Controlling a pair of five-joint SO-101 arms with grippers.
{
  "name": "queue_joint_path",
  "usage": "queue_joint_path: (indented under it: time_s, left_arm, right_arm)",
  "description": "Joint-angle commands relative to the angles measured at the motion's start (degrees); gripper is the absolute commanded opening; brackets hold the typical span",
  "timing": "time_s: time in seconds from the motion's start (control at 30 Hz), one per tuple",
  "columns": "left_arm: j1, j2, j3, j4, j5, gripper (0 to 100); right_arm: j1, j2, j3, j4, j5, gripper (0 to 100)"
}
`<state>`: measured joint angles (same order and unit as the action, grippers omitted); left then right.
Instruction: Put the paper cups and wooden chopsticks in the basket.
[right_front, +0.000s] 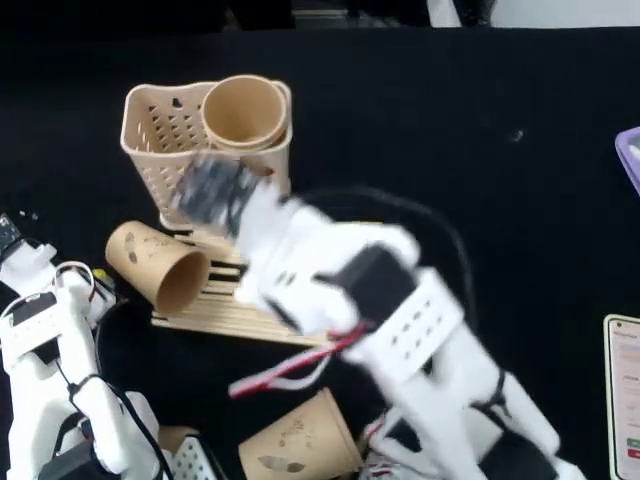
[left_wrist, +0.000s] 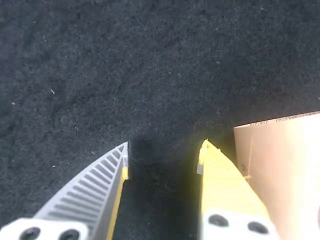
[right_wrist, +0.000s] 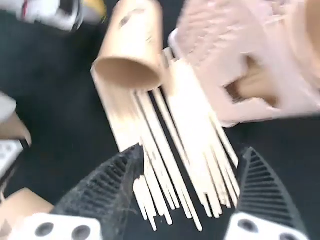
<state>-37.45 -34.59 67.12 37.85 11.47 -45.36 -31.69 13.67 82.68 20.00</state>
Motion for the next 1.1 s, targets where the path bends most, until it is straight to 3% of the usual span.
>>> queue_joint_path:
  time_s: [0.0, 0.13, 0.5, 1.07]
  left_arm:
    - [-0.66, -1.49, -0.92, -0.53, 0.26, 22]
    - [-0.66, -1.49, -1.01, -0.53, 0.26, 22]
    - [-2.77, -1.49, -1.19, -0.97, 0.26, 22]
    - [-4.00, -1.32, -1.98, -0.62, 0.44, 22]
  right_arm:
    - [-4.57, -8.31, 25.27, -22.33, 5.10, 30.7]
    - [-4.84, -8.31, 37.23, -39.21, 5.63, 30.7]
    - [-6.86, 7.25, 36.35, -59.52, 6.07, 30.7]
    - [-7.03, 30.11, 19.65, -63.47, 9.67, 30.0]
